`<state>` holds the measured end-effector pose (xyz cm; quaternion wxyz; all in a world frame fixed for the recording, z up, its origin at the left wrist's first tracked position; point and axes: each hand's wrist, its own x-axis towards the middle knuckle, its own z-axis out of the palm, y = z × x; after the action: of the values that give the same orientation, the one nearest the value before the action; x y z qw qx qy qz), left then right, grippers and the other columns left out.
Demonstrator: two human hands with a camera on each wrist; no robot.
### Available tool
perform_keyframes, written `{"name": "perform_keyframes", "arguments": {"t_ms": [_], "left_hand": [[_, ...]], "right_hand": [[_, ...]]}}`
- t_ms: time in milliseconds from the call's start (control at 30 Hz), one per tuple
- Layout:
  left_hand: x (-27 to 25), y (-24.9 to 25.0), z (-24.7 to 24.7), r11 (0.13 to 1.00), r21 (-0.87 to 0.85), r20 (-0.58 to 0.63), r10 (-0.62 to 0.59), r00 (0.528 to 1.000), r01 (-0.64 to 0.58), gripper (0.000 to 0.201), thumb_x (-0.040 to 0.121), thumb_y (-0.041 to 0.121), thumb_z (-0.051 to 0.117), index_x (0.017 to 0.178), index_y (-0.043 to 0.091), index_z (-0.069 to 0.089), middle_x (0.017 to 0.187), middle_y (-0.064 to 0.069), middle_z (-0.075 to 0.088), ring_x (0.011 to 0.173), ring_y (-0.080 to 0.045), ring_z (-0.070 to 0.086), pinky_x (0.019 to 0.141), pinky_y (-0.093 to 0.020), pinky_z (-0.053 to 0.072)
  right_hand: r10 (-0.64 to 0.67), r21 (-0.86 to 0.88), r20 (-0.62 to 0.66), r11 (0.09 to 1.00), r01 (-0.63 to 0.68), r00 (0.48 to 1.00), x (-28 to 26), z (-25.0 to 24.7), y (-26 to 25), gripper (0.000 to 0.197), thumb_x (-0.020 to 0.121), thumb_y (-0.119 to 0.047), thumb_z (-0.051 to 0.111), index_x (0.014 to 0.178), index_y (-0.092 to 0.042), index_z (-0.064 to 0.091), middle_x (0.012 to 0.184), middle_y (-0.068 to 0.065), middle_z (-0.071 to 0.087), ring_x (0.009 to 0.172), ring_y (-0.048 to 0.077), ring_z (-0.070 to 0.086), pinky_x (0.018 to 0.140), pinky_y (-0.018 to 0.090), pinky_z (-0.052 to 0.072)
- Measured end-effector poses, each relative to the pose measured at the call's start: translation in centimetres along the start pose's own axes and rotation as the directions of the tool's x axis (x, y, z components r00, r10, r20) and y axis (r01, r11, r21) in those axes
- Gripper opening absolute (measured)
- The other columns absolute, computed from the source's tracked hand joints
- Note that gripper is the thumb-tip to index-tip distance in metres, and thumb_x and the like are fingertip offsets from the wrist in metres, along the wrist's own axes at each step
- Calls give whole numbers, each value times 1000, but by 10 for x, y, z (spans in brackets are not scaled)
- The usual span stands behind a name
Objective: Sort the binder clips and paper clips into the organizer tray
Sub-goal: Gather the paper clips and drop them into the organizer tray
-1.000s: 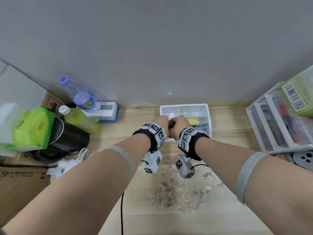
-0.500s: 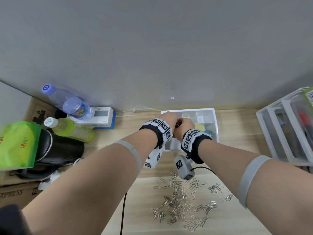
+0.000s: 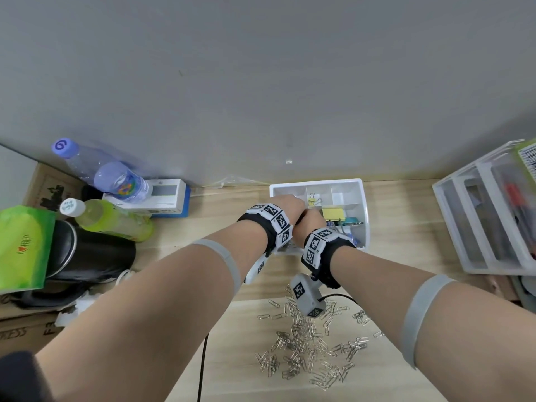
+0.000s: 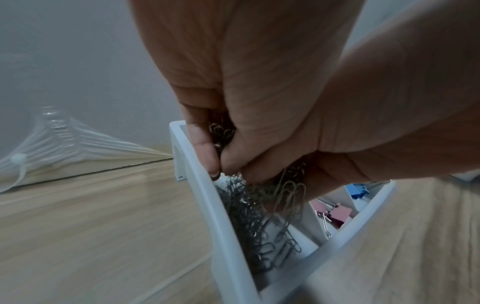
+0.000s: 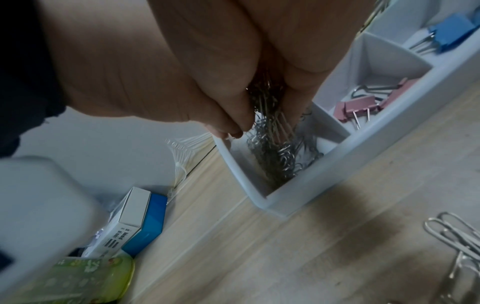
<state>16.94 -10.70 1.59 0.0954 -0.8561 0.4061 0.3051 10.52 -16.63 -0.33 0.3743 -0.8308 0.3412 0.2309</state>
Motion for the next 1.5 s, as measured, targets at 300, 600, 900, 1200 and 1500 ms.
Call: {"name": "perform_keyframes", "arguments": {"t_ms": [300,600,900,1200,1500], "left_hand": [[-5,8,4,1000,-15,-3,-2,1000,2,26,91,7,54,116,8,63,113,-10,66,102,-27,65,72,-29,45],[-23,16,9,998,58,-72,-4,997,8,24,92,5,51,110,7,67,119,-12,61,114,-28,57,80,-29,44],[-64,31,29,994,14,-87,-105,991,106,13,88,5,54,88,11,65,93,-8,66,77,-26,60,65,-34,51],[-84,39,114,952,-186,144,-220,965,244,13,86,21,57,94,11,59,91,-5,54,91,-28,62,75,-35,53],[-114,79,181,910,-341,60,-228,972,235,54,75,12,61,126,6,46,122,-16,45,112,-33,47,97,-40,46]], "right_hand": [[-42,-36,30,998,43,999,-8,2,7,12,93,-12,52,89,-8,62,83,7,57,74,23,52,66,28,40],[-64,-51,17,997,64,998,-19,6,18,10,89,-14,56,91,-9,64,89,11,67,74,25,57,65,30,46],[-147,-215,52,964,154,988,-42,20,38,24,89,-12,52,67,-21,53,68,0,60,67,20,59,65,30,52],[-258,-465,201,824,324,945,-67,57,90,37,85,-18,62,121,-10,59,121,11,54,115,28,51,98,37,47],[-397,-475,195,762,441,897,-99,87,126,46,80,-21,59,126,-16,54,126,8,48,120,28,42,99,39,43]]}}
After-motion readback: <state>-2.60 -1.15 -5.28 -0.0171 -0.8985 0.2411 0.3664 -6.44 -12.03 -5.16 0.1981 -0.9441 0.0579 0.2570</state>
